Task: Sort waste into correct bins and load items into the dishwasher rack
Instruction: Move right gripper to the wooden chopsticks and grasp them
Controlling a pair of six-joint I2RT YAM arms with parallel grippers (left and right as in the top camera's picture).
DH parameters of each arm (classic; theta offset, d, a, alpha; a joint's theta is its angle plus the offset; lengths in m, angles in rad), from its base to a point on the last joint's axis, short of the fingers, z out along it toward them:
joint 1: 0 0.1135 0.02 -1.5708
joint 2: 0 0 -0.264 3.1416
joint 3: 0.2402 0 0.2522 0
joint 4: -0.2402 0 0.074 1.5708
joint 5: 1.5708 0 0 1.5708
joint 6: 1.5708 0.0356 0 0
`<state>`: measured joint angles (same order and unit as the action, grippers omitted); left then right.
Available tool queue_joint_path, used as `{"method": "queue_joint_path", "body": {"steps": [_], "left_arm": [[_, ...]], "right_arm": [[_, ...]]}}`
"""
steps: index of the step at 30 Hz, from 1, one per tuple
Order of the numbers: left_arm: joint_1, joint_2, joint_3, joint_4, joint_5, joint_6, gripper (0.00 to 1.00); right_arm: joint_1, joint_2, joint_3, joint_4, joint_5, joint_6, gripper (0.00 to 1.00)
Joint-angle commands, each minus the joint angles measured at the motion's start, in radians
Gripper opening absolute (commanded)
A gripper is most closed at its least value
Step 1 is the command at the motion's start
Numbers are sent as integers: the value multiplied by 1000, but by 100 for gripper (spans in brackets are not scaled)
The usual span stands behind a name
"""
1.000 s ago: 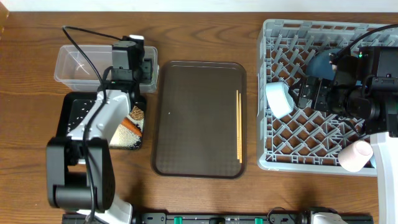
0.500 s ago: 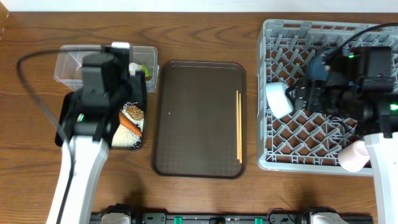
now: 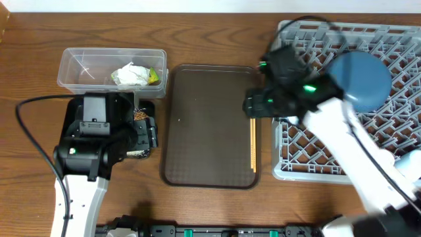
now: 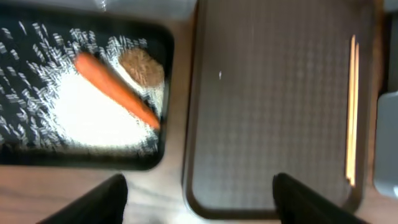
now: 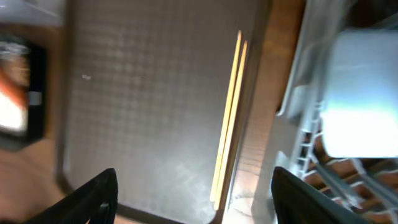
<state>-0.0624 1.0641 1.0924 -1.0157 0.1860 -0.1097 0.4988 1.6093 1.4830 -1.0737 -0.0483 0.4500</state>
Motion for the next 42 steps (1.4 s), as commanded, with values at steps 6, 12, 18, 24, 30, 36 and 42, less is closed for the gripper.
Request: {"method": "queue_joint_path", "body": {"steps": [6,12,18,24,30,36,42], "left_arm": [[0,51,0,-20,23,-12,98],[0,60,0,-20,23,-12,98],[0,60,0,-20,23,-12,98],[0,60,0,-20,23,-12,98],[0,60,0,-20,23,-12,98],[0,60,0,-20,23,-12,98],[0,60,0,-20,23,-12,98]], "right_arm": [[41,291,2,13,-3,95,61],[57,410,2,26,-39,95,60],[65,465,2,34,-63,100,59],[66,491,0,65,-79,131,56],[66,521,-13,72,-87,126,53],[66,521,-16,82,-89,62,53],[70,452,-15,72,-90,42,55]]}}
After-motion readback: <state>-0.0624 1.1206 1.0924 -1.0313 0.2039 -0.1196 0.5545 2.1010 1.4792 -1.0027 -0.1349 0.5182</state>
